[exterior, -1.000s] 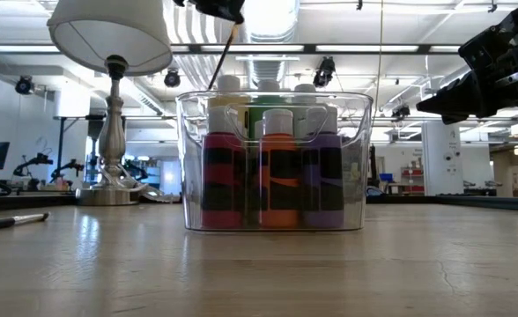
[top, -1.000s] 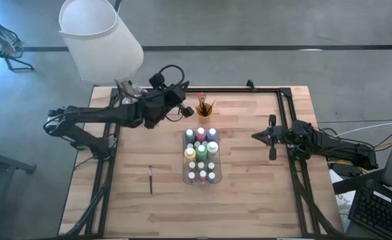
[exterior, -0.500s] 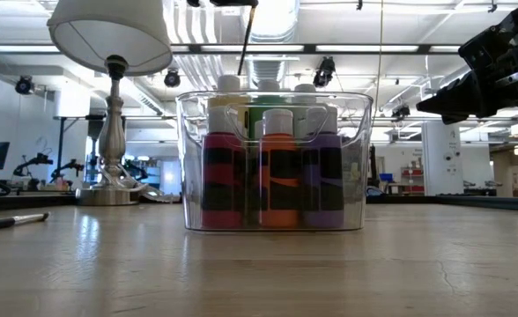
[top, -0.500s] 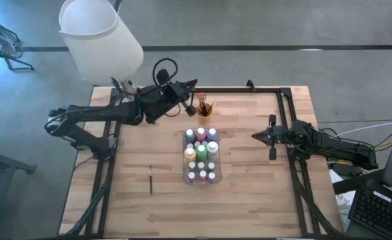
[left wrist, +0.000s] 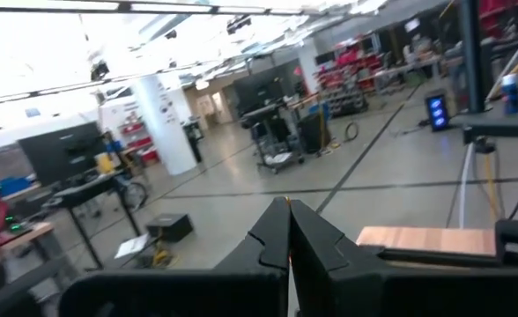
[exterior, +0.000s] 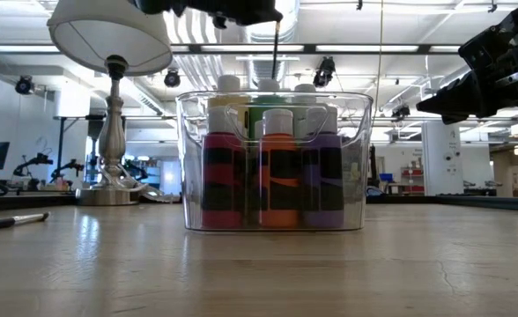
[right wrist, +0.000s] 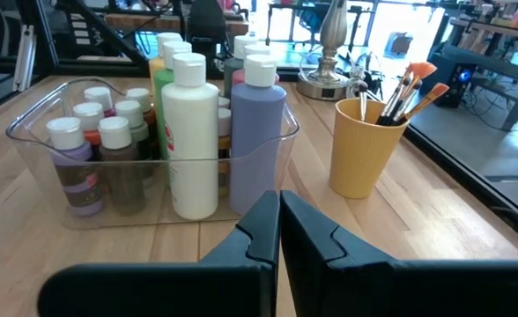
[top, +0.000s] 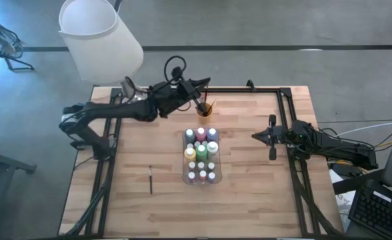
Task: Pick & Place Paint Supplies
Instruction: Put the yellow paintbrush into the yellow cup, then put the gray paintbrush into the yellow cup
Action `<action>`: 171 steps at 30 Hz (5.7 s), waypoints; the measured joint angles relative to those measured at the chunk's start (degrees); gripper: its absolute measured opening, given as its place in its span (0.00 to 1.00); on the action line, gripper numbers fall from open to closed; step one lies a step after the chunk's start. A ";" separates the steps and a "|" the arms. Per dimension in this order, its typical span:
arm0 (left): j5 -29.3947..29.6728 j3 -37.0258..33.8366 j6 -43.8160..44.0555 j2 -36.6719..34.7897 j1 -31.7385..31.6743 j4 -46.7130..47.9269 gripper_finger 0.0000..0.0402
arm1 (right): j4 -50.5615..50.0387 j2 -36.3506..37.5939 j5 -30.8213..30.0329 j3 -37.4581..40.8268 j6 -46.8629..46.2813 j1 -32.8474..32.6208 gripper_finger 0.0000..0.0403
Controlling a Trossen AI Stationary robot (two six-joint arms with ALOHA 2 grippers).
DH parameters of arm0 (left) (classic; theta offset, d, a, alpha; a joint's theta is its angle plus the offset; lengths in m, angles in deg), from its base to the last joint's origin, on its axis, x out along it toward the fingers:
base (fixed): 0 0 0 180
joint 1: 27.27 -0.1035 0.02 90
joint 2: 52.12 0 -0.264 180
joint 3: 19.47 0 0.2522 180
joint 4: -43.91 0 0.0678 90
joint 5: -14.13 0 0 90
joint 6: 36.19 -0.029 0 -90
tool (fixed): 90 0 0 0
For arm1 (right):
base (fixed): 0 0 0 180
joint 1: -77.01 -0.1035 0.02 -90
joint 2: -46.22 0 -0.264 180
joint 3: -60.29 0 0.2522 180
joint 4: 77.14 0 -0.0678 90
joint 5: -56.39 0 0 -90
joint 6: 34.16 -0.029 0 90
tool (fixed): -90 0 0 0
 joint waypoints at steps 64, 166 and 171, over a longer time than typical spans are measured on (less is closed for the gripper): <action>-8.92 -12.41 -2.72 17.33 -7.06 -29.23 0.00 | 0.00 0.00 0.00 0.00 0.00 -0.02 0.02; -10.80 21.81 -1.14 17.16 -5.62 31.92 0.23 | 0.01 0.00 0.00 0.00 0.00 0.00 0.02; -10.80 27.59 -0.96 17.16 -5.53 40.16 0.23 | 0.02 0.01 0.00 0.00 0.00 0.00 0.02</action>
